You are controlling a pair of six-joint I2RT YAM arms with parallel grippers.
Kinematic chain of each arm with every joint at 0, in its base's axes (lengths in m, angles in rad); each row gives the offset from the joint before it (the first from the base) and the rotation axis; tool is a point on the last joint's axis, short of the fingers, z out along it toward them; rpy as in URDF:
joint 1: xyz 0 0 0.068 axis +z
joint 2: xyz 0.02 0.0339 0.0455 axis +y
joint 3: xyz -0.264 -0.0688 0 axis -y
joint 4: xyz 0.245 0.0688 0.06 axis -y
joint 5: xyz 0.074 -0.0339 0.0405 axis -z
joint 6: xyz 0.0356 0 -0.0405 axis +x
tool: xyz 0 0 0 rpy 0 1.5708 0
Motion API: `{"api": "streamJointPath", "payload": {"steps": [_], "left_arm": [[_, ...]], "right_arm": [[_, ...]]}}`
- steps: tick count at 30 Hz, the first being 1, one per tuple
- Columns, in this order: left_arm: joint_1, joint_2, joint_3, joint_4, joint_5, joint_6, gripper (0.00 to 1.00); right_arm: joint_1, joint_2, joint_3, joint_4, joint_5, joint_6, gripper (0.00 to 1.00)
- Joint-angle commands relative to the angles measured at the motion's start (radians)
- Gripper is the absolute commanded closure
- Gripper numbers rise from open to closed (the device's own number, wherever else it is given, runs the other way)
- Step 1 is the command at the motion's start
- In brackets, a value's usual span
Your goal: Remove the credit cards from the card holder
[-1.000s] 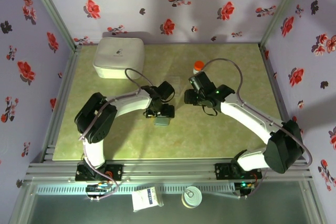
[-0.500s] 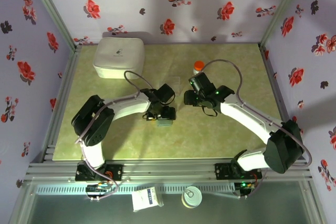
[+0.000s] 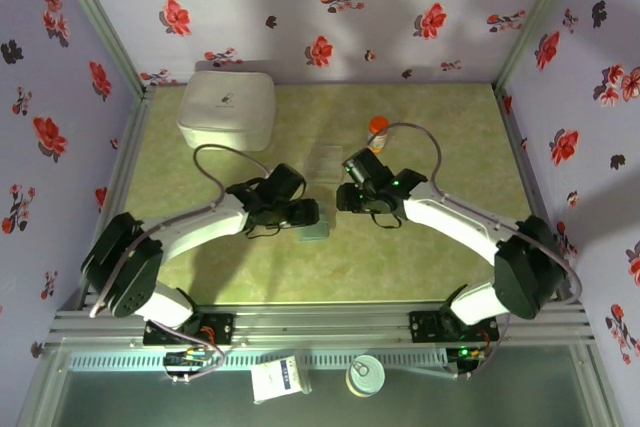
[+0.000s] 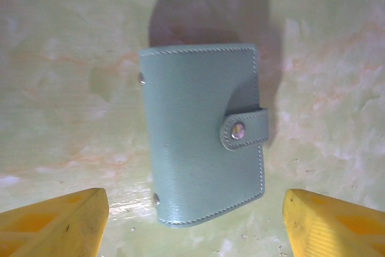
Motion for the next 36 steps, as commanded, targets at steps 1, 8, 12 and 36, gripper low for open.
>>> {"api": "streamJointPath", "payload": {"steps": [1,8,12,36], "left_arm": [[0.051,-0.058,-0.073,0.087,0.025,-0.047,0.26],[0.158,-0.139,-0.163,0.129,0.097,-0.048,0.38],[0.235,-0.133,-0.236,0.236,0.233,-0.09,0.46],[0.252,-0.116,-0.251,0.257,0.28,-0.049,0.5]], "right_arm": [[0.041,0.066,0.068,-0.04,0.039,0.043,0.52],[0.106,0.226,0.183,-0.096,0.02,0.052,0.62],[0.13,0.32,0.259,-0.151,0.022,0.049,0.65],[0.168,0.54,0.423,-0.235,-0.023,0.033,0.64]]}}
